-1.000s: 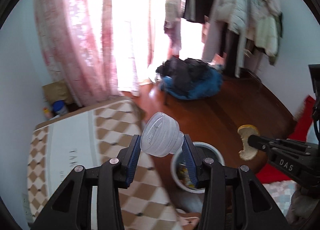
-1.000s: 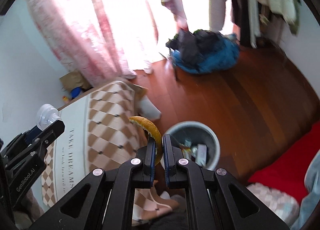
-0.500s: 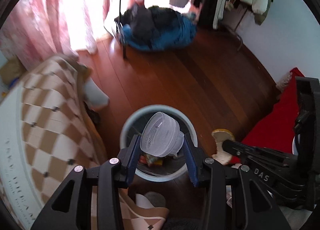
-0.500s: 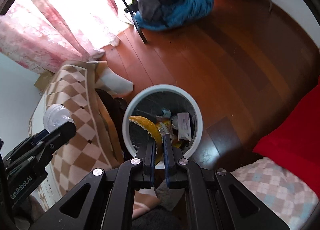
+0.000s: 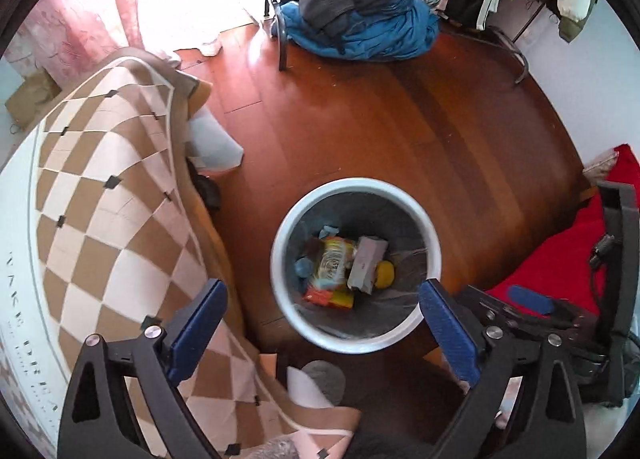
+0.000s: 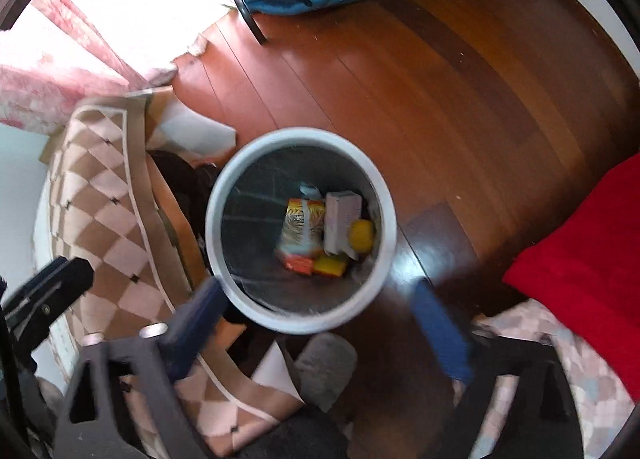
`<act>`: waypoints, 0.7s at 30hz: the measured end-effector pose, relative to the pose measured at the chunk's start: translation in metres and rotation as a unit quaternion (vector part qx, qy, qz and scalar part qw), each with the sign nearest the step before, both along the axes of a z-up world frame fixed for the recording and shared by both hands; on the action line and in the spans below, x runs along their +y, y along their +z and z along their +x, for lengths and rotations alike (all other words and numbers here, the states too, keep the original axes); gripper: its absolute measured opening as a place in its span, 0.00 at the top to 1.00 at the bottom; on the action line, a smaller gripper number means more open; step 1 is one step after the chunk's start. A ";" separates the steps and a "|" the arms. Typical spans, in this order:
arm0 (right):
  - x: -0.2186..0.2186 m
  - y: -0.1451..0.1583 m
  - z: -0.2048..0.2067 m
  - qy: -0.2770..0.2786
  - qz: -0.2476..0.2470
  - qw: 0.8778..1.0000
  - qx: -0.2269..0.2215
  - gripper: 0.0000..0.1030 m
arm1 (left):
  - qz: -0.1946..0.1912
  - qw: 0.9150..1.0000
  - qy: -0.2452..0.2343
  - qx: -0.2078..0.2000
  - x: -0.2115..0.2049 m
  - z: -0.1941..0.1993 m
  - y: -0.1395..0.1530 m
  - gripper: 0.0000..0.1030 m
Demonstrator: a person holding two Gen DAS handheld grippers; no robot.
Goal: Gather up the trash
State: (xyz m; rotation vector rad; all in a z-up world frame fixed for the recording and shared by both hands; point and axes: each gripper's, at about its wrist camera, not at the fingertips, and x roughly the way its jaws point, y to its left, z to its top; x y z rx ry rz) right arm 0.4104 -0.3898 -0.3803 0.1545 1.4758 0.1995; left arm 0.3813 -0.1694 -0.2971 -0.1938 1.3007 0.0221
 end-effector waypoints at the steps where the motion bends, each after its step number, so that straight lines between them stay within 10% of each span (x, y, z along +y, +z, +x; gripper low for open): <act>1: 0.001 0.003 -0.004 0.007 -0.012 1.000 0.001 0.00 | 0.006 1.000 0.000 0.004 -0.001 -0.005 0.002 0.05; 21: -0.012 0.187 -0.106 0.042 0.026 0.995 -0.085 0.00 | -0.012 0.999 -0.010 -0.047 -0.003 -0.103 0.125 0.04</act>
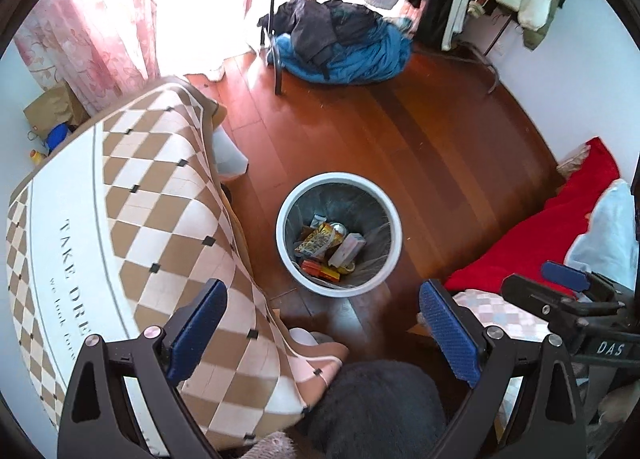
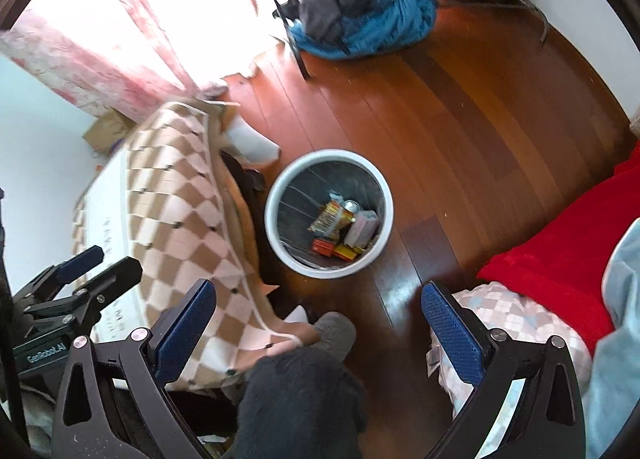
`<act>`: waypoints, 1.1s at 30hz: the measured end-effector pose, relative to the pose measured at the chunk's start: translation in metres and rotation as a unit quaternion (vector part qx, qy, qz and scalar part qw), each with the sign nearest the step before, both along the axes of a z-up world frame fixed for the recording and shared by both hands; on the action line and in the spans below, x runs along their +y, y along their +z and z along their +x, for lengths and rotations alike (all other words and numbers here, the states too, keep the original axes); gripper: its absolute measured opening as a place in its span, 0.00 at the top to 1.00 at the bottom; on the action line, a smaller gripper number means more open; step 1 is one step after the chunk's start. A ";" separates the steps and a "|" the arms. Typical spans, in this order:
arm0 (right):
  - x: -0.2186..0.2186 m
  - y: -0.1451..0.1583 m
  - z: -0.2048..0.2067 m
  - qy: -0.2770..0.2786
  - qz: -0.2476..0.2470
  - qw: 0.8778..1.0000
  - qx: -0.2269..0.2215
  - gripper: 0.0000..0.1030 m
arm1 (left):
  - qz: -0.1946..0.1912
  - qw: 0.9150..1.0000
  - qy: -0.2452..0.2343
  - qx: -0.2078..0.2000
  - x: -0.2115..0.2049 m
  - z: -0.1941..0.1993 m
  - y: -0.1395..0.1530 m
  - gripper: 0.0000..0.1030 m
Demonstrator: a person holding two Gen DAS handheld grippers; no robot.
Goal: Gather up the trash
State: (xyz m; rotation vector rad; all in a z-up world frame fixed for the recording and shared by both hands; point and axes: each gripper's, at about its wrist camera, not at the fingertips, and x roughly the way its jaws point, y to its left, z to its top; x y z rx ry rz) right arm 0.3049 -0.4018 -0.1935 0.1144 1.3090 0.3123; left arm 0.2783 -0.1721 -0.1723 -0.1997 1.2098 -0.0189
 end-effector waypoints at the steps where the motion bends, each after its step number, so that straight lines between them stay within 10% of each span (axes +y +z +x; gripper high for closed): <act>1: 0.000 0.010 -0.005 0.003 0.004 1.000 -0.006 0.00 | -0.005 1.000 -0.001 -0.008 0.001 -0.008 0.012 0.04; 15: 0.008 0.120 -0.070 0.043 0.075 0.995 -0.054 0.00 | -0.043 0.997 -0.014 -0.069 0.017 -0.068 0.115 0.04; 33: 0.005 0.155 -0.097 0.068 0.105 0.991 -0.046 0.00 | -0.075 0.994 -0.022 -0.080 0.028 -0.105 0.148 0.04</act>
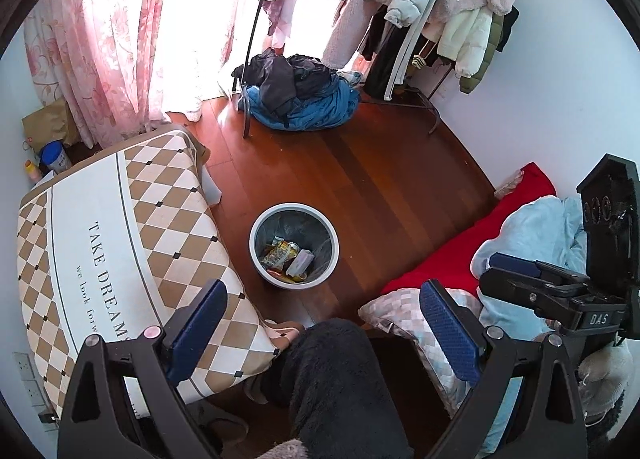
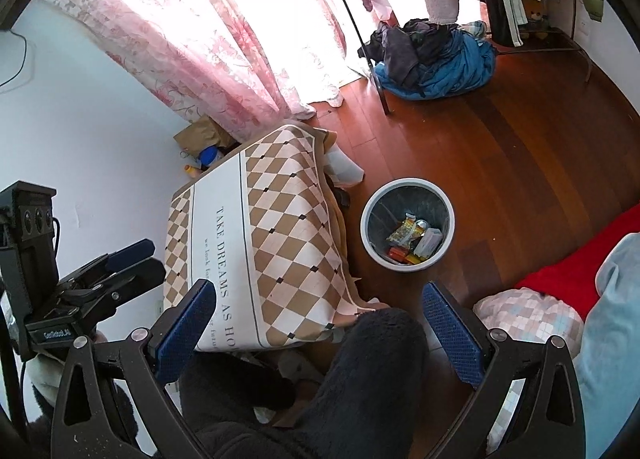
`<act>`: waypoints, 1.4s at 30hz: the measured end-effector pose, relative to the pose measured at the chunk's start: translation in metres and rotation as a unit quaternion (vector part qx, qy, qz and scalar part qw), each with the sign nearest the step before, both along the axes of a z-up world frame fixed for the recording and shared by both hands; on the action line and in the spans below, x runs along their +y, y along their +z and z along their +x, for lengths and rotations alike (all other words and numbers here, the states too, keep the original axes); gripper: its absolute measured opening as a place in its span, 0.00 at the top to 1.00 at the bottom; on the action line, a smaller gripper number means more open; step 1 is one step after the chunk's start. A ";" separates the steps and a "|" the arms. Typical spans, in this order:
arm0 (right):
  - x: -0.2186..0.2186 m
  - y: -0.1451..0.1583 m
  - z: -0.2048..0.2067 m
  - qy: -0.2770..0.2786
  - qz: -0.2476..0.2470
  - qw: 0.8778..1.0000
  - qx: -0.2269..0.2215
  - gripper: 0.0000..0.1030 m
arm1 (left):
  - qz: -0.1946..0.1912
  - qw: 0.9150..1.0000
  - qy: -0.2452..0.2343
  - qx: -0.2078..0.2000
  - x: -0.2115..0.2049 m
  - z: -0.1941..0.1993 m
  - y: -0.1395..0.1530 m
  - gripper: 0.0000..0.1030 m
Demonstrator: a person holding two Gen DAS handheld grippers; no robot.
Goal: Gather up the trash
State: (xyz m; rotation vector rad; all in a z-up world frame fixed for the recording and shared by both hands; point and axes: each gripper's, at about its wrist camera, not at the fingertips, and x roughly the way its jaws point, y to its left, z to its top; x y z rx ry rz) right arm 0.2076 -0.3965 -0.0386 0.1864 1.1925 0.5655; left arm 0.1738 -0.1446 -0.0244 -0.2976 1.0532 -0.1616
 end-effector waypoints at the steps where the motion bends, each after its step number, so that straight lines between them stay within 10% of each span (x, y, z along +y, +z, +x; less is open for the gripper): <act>1: 0.001 0.000 -0.001 0.001 -0.001 1.000 0.000 0.00 | -0.001 1.000 0.000 0.001 0.000 -0.001 0.000 0.04; 42: -0.005 0.014 -0.010 0.021 -0.033 0.999 -0.008 0.00 | 0.010 1.000 -0.003 -0.010 -0.002 -0.011 0.007 0.00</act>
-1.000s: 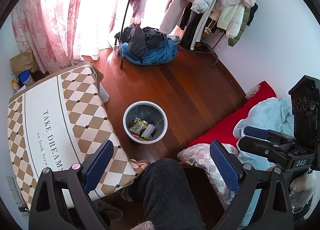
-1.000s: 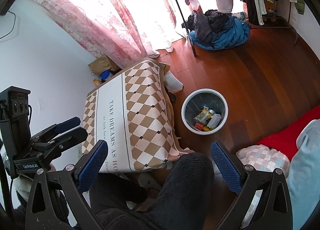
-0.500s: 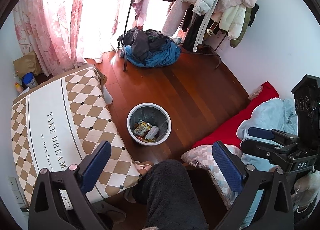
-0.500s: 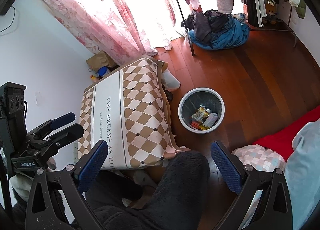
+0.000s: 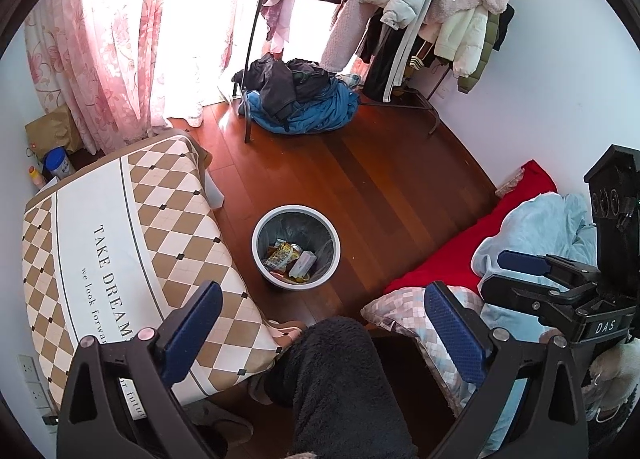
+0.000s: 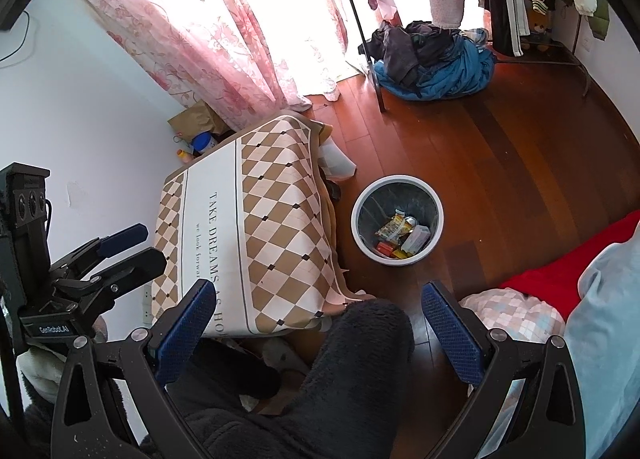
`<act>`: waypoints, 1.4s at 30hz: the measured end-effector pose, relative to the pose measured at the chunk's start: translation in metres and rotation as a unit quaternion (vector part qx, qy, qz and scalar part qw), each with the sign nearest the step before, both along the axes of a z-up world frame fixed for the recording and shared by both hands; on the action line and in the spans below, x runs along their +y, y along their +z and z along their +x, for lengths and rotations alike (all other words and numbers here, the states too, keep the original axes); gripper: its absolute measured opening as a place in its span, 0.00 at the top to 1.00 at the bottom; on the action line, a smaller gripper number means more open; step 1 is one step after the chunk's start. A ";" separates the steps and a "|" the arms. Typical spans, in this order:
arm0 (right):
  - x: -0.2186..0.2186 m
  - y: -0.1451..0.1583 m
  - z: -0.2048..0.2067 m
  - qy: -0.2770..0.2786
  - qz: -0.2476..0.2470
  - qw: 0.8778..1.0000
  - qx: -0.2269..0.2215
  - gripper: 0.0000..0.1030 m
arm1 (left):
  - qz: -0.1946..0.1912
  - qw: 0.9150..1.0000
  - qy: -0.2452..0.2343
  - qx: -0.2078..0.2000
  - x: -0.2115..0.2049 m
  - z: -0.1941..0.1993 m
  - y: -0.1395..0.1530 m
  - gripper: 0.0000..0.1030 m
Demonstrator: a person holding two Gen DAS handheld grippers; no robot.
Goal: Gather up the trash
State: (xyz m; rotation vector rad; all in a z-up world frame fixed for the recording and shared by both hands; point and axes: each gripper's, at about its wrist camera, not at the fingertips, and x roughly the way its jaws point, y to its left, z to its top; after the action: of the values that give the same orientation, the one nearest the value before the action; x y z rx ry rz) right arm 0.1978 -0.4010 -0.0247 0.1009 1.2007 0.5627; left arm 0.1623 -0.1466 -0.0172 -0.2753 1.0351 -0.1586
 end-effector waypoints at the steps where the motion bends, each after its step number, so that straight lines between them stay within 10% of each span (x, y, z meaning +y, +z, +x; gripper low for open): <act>1: -0.001 0.000 0.000 -0.001 -0.001 1.000 0.000 0.00 | 0.000 1.000 -0.001 0.000 0.000 0.000 0.000 0.00; 42: -0.008 -0.002 -0.007 -0.004 -0.003 1.000 0.001 0.00 | -0.007 1.000 -0.012 0.004 -0.009 -0.002 -0.002 0.00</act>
State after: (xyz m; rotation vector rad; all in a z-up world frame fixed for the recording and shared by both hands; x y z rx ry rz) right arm 0.1908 -0.4093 -0.0269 0.1009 1.2040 0.5528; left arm 0.1604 -0.1552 -0.0192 -0.2759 1.0461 -0.1864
